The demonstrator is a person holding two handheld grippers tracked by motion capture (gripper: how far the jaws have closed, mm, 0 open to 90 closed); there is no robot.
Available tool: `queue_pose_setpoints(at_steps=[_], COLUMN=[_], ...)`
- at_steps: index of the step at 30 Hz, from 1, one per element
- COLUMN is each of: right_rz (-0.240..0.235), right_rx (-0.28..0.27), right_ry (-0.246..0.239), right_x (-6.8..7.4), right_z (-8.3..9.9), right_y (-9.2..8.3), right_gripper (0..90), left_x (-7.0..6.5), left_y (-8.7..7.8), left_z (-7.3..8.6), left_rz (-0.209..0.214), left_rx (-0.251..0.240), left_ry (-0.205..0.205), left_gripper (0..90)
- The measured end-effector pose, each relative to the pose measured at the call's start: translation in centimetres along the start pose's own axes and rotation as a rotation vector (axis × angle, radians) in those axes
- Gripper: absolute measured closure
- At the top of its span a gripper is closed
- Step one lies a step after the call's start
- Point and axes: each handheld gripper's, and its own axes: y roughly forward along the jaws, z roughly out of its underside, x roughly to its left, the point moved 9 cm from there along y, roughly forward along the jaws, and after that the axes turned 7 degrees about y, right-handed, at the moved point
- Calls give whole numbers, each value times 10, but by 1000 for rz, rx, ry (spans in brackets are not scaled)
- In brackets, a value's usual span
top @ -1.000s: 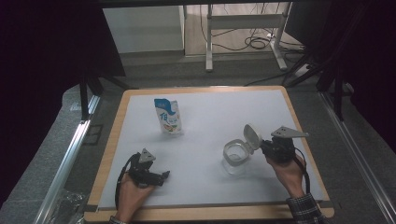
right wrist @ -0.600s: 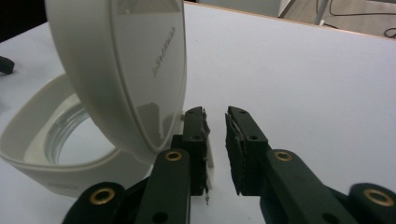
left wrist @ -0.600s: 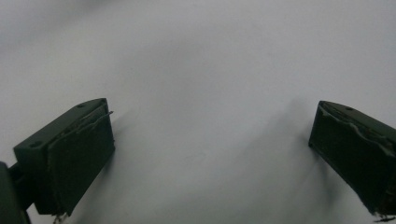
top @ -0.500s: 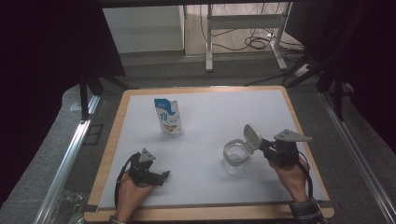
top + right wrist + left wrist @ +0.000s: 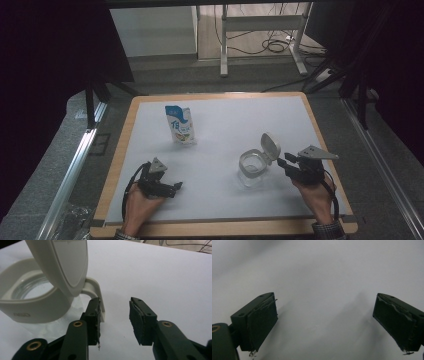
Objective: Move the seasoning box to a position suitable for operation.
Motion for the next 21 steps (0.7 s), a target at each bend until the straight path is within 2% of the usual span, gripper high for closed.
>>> queue_pose_setpoints(at_steps=[8, 21], right_rz=[16, -5], right_rx=[14, 35], right_ry=[19, 37], right_x=[-3, 1], right_z=[11, 28], right_y=[-1, 5], right_gripper=[529, 448], left_x=[5, 12], left_y=[-5, -5], left_z=[-11, -24], left_rz=[3, 30], left_rx=[-1, -12], left_ry=[-2, 11], left_gripper=[53, 55])
